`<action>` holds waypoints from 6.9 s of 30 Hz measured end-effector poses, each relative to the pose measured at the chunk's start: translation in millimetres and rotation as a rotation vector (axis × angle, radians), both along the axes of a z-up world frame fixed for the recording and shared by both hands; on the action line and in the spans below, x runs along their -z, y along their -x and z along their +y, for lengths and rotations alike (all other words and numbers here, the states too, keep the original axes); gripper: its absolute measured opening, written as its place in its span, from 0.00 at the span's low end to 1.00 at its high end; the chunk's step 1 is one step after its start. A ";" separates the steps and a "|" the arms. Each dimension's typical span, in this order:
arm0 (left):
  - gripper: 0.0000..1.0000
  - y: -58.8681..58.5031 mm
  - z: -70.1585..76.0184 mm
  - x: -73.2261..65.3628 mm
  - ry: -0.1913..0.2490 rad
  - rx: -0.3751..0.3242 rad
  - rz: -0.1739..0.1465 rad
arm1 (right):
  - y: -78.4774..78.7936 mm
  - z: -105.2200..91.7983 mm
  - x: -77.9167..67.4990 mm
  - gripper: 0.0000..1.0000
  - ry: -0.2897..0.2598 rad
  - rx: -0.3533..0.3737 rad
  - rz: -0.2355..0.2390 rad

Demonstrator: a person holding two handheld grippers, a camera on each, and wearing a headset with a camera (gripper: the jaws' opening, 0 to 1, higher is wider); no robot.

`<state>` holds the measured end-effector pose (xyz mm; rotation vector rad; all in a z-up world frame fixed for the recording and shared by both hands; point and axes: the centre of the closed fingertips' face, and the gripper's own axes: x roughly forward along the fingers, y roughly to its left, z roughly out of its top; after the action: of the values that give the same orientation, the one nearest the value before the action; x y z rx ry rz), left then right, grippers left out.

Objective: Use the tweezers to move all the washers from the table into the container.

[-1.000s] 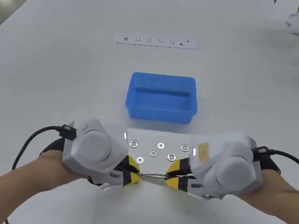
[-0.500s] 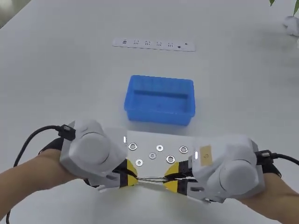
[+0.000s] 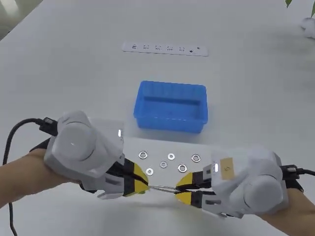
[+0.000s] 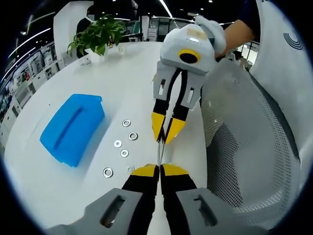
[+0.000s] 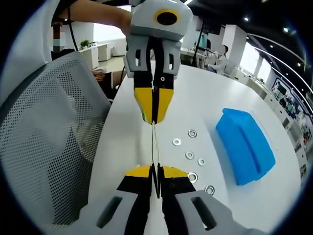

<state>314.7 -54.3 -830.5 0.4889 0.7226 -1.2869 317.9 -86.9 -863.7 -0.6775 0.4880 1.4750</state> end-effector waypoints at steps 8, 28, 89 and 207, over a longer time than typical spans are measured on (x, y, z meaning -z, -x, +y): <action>0.06 0.4 -3.4 -14.4 0.029 -0.010 -0.006 | -0.3 5.4 -2.2 0.07 -0.045 0.018 0.003; 0.18 -18.8 13.0 -10.9 -0.012 -0.084 -0.056 | -4.3 8.6 -2.4 0.06 -0.099 0.034 0.003; 0.06 -2.4 -49.6 -39.5 0.215 0.009 -0.086 | 2.6 10.3 -10.3 0.07 -0.188 0.028 0.045; 0.06 -36.9 -0.9 -43.1 0.248 -0.029 -0.175 | -33.9 66.0 -6.8 0.12 -0.168 0.011 0.046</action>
<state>351.6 -55.3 -787.4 0.3814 0.4157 -1.2690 351.8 -20.8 -856.9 -0.5086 0.3976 1.5047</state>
